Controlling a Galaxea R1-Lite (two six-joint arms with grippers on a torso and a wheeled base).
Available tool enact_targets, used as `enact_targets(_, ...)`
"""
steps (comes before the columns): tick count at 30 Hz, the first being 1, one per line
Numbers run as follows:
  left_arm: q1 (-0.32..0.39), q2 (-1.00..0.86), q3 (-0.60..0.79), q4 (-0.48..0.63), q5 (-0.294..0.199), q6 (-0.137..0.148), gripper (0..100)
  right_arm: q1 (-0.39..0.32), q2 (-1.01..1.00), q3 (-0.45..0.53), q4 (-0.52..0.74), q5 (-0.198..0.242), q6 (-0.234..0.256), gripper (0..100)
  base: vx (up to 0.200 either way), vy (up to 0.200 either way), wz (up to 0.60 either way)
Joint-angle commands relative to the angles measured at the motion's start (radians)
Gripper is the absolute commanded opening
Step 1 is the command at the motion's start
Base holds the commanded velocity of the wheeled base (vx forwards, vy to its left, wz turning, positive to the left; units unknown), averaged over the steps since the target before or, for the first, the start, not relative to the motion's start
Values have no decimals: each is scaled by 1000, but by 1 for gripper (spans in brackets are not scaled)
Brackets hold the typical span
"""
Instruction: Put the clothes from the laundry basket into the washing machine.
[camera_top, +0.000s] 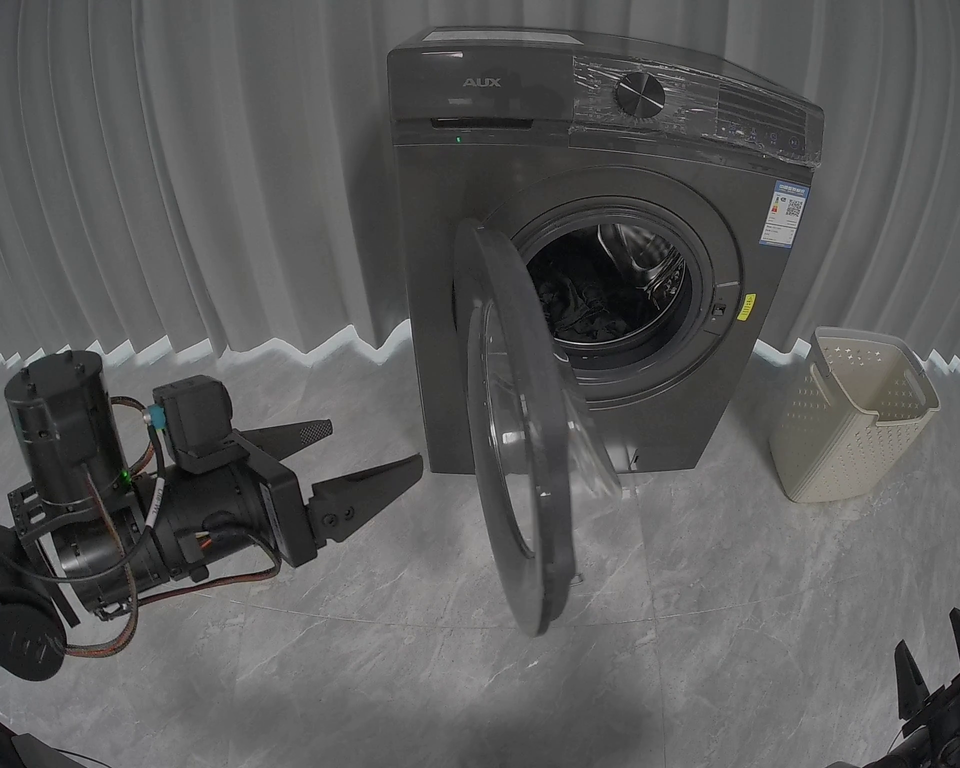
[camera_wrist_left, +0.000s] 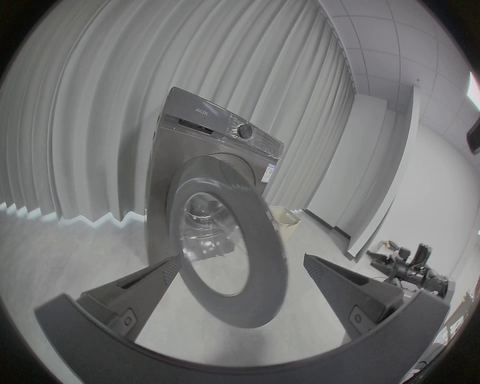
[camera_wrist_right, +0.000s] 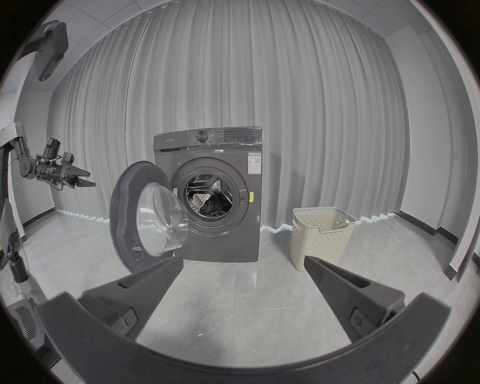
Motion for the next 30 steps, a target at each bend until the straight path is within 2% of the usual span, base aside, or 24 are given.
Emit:
enact_targets(1, -2, 63, -14, -9, 37, 37, 100, 0, -16, 18, -1, 0, 0, 100, 0, 0, 0)
enact_targets(2, -3, 92, -25, -17, 56, 52, 100, 0, -16, 18, 1, 0, 0, 100, 0, 0, 0)
enact_targets(8, 0, 175, -63, -86, 89, 49, 100, 0, -16, 18, 1, 0, 0, 100, 0, 0, 0)
enact_targets(16, -3, 457, -280, -178, 147, 40, 100, 0, -16, 18, -1, 0, 0, 100, 0, 0, 0)
enact_targets(20, -6, 572, -433, -175, 181, 11, 100, 0, -16, 18, -1, 0, 0, 100, 0, 0, 0)
enact_targets(23, -23, 635, -518, -167, 185, -14, 100, 0, -16, 18, -1, 0, 0, 100, 0, 0, 0)
enact_targets(26, -31, 675, -576, -161, 195, -20, 100, 0, -16, 18, -1, 0, 0, 100, 0, 0, 0)
enact_targets(28, -42, 745, -671, -155, 214, -38, 100, 0, -16, 18, -1, 0, 0, 100, 0, 0, 0)
enact_targets(30, -57, 775, -731, -157, 222, -80, 100, 0, -16, 18, -1, 0, 0, 100, 0, 0, 0)
